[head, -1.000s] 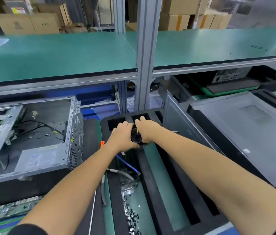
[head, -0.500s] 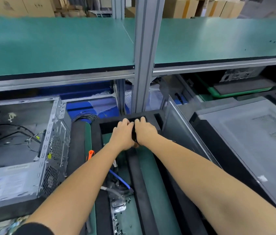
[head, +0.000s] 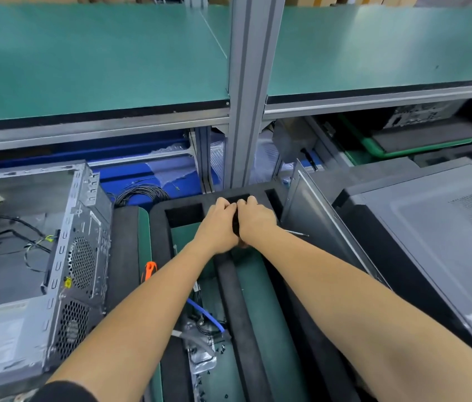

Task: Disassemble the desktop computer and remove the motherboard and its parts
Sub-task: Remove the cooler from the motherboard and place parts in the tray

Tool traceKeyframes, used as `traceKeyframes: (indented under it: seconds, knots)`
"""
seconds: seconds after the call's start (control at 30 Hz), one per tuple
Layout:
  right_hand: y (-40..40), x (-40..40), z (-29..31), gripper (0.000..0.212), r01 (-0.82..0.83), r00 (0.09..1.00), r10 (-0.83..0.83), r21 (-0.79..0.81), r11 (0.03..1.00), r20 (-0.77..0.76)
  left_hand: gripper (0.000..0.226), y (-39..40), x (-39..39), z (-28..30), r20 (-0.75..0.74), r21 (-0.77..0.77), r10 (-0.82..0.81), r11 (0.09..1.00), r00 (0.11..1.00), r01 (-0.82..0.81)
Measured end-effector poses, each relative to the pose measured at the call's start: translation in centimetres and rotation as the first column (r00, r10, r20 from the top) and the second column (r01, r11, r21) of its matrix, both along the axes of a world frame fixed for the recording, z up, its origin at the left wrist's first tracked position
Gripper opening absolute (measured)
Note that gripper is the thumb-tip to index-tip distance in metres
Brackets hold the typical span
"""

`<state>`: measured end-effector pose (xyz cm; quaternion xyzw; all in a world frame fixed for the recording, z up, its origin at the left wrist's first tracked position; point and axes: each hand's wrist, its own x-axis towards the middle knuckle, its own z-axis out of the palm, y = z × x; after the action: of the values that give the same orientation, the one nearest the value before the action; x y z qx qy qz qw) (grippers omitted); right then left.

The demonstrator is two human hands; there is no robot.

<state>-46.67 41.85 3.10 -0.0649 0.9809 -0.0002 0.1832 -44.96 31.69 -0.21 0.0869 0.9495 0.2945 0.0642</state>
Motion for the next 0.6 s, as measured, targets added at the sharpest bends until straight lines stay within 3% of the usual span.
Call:
traceKeyframes:
  seconds: [0.13,0.3,0.6]
  knots:
    - [-0.5,-0.2,-0.2,0.059,0.003,1.000,-0.003,-0.008,1.000,0.026,0.042,-0.2,-0.2,-0.4,0.020,0.010,0.003,1.000,1.000,-0.003]
    - [-0.8,-0.7,0.1,0.056,-0.072,0.997,0.071,0.039,0.997,0.031,0.048,-0.7,-0.4,-0.7,0.060,0.025,0.007,1.000,0.998,-0.008]
    - [-0.3,-1.7,0.9,0.065,-0.151,0.984,0.138,0.118,0.981,0.116,0.081,-0.4,-1.1,-1.0,0.133,-0.053,-0.005,0.999,0.991,0.012]
